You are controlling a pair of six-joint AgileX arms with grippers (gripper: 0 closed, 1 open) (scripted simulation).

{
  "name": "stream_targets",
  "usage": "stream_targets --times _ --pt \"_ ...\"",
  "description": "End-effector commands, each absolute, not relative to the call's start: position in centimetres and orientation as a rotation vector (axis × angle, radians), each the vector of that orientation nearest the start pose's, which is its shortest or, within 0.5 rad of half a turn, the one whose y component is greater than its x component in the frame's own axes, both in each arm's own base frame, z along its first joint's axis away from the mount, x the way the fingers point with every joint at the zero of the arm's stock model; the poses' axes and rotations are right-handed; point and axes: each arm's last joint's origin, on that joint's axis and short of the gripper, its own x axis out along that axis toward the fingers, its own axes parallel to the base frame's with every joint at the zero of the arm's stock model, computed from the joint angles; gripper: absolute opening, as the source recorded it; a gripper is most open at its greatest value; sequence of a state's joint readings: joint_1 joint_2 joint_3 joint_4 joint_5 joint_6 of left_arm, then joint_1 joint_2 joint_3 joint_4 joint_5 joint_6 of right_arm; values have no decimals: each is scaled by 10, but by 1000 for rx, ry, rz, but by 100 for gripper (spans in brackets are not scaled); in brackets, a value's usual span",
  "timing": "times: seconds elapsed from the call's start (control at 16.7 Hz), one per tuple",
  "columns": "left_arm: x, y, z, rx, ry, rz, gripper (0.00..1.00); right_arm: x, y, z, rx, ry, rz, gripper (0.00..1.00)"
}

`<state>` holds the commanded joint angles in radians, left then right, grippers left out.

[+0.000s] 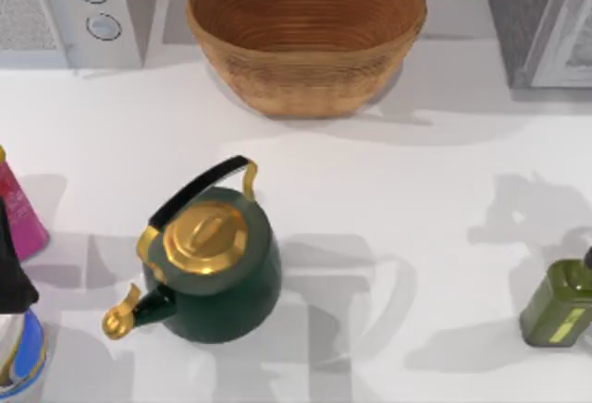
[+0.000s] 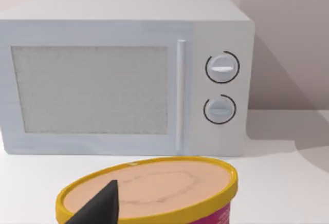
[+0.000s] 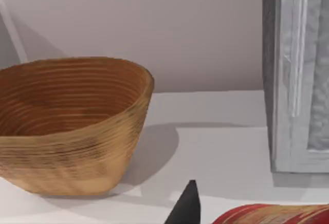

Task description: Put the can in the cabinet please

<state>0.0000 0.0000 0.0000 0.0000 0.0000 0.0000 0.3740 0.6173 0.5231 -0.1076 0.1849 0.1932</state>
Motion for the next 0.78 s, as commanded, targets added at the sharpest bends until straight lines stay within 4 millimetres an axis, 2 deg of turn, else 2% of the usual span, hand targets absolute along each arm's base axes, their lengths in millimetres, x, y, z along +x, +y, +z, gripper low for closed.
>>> stream_targets --times 0.12,0.24,0.48,0.6,0.78 --pt "106 -1 160 0 0 0 100 126 32 248 110 108 146 0" --pt "106 -1 160 0 0 0 100 113 19 219 77 46 105 0" --pt "106 -1 160 0 0 0 100 106 3 171 15 2 22 0" --pt "106 -1 160 0 0 0 100 106 -1 161 2 0 2 0" --pt "106 -1 160 0 0 0 100 106 -1 160 0 0 0 0"
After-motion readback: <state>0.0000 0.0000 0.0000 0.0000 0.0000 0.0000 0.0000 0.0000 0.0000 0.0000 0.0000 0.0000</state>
